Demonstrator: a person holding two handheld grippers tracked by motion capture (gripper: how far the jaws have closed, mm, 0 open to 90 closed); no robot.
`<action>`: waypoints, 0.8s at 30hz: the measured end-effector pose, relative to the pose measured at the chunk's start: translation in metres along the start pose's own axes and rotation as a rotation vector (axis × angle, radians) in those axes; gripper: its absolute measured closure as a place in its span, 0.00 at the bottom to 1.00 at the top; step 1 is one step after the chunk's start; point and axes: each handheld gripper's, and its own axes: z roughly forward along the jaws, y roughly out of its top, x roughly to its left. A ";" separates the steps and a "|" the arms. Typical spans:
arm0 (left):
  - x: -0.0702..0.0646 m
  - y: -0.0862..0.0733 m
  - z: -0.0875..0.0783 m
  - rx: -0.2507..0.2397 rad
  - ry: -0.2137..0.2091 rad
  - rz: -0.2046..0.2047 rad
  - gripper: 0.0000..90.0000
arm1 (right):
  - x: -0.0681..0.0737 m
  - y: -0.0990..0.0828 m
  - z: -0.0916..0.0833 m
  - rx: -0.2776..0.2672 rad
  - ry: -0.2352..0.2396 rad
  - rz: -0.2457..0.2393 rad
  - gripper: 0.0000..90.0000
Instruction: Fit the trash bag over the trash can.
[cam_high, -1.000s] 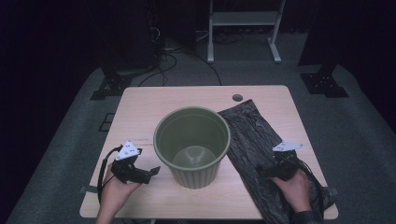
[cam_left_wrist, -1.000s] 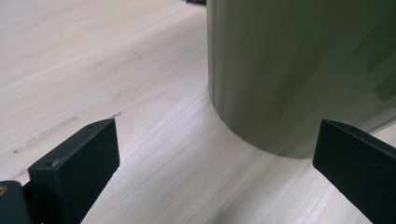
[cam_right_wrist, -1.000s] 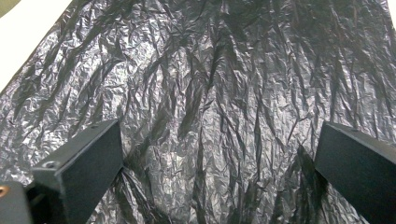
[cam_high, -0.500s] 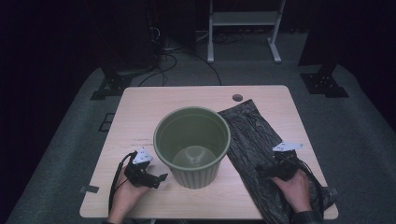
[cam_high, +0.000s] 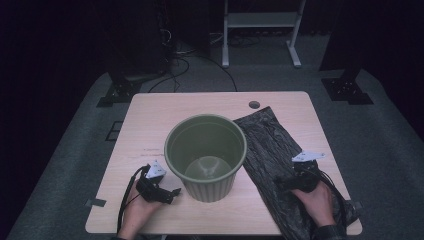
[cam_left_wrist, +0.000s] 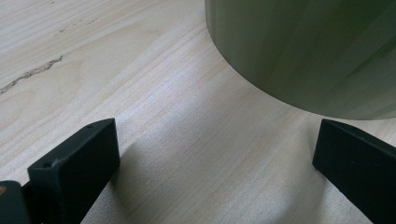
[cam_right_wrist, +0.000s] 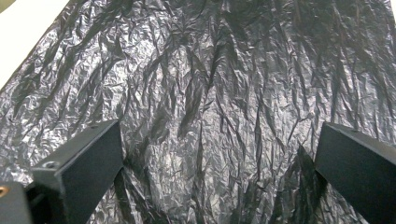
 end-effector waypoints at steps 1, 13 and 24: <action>0.000 0.000 0.000 0.000 0.000 0.000 0.00 | -0.001 0.001 0.000 0.009 0.000 -0.001 0.00; 0.000 0.000 0.000 0.000 -0.002 0.002 0.00 | -0.032 0.001 -0.019 -0.007 -0.076 0.052 0.02; 0.000 0.000 0.000 0.000 -0.002 0.002 0.00 | -0.055 -0.007 -0.015 0.027 -0.063 0.127 0.07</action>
